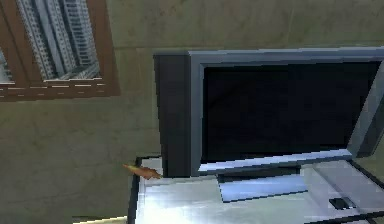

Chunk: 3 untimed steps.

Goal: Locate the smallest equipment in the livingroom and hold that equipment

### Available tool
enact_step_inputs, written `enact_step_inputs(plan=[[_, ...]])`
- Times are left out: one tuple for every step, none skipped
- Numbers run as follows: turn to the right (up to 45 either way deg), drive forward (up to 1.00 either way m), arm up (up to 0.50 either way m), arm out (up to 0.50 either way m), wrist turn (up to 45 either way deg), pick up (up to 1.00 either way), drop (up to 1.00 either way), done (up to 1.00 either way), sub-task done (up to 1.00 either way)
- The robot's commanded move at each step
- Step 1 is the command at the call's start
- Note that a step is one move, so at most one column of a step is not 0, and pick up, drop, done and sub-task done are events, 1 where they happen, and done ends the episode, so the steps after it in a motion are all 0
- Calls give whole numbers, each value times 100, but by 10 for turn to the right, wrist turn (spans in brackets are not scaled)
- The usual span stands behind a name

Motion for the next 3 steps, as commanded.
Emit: enact_step_inputs(plan=[[390,0,0,0,0,0,0,0,0],[0,45,0,0,0,0,0,0,0],[-450,0,0,0,0,0,0,0,0]])
